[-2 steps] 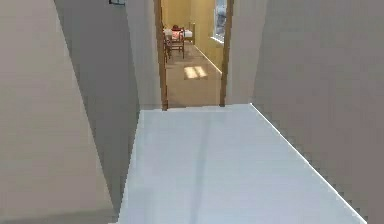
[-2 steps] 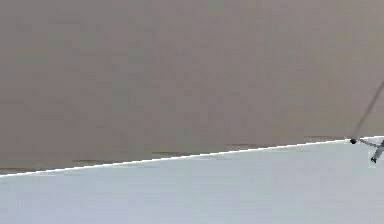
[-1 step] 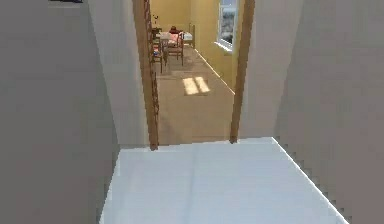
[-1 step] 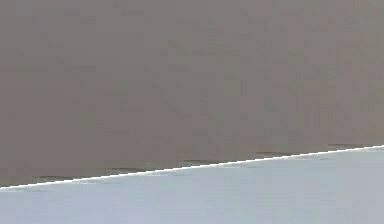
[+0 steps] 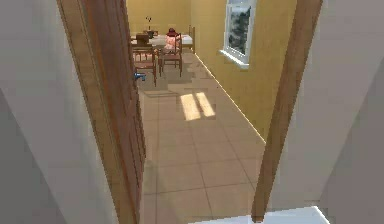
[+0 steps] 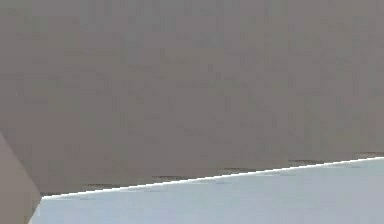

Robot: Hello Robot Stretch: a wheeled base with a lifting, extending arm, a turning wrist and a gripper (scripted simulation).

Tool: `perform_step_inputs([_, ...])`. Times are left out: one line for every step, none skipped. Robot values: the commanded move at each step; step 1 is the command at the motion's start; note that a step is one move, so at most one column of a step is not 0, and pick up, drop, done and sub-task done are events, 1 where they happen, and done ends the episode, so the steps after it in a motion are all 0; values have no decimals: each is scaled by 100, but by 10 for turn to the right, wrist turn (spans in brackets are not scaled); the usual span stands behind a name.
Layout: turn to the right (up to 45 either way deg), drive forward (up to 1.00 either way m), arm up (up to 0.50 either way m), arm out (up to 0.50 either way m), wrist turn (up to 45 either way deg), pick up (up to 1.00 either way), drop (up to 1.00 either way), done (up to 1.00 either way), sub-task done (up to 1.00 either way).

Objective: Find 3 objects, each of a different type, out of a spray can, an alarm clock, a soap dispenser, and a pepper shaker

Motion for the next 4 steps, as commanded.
perform_step_inputs([0, 75, 0, 0, 0, 0, 0, 0, 0])
perform_step_inputs([30, 0, 0, 0, 0, 0, 0, 0, 0])
perform_step_inputs([0, 100, 0, 0, 0, 0, 0, 0, 0])
perform_step_inputs([60, 0, 0, 0, 0, 0, 0, 0, 0])
